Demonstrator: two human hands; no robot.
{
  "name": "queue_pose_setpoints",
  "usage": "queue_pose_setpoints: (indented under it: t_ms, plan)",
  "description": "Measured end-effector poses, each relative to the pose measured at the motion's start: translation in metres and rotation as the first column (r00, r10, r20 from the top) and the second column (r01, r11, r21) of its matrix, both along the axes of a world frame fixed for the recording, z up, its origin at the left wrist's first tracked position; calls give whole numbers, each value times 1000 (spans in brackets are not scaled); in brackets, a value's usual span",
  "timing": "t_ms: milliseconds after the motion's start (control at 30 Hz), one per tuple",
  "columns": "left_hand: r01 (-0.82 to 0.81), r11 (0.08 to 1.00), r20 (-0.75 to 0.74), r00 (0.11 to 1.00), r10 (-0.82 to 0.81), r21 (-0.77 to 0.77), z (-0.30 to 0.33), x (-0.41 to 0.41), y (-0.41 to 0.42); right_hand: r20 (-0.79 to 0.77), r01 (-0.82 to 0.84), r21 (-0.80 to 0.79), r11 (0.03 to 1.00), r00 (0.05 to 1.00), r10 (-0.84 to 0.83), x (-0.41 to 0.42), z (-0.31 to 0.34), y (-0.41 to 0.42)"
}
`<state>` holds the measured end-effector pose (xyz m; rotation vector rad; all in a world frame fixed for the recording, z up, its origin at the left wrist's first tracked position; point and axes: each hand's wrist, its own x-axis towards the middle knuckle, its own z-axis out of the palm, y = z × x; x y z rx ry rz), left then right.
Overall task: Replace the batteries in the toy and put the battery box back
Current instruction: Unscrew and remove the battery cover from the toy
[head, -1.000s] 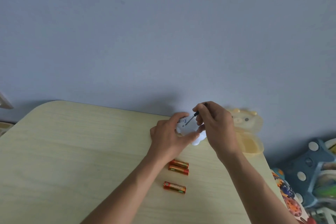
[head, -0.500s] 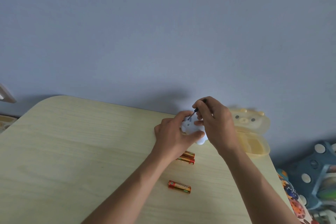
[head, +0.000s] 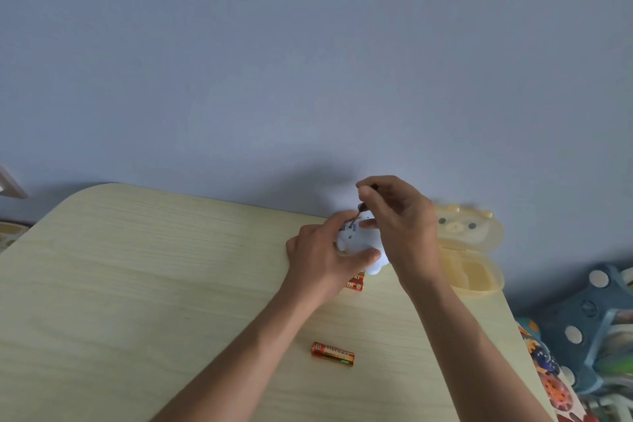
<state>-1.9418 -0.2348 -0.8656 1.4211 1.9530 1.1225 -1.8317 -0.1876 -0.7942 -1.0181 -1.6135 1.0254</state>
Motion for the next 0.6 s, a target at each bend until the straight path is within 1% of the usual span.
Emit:
queue_pose_setpoints:
  t_ms: [133,300,400,600]
  plan:
    - [10,1000,-19,1000,-10,-6,-1,-1,1,-28,25,2,1000,999,-25,1,-2,2]
    - [19,1000,-7,1000,-19,-5,0,0,0,-53,26,8,1000,998,-25,3,-1,0]
    - [17,1000,-7,1000,-17,-1,-1,0,0,-49,2,15,1000,999,-1,0,-3,-3]
    - [24,1000,7,1000,-24,-6,-1,-1,1,-39,38,40,998,999,-37,0,-4,1]
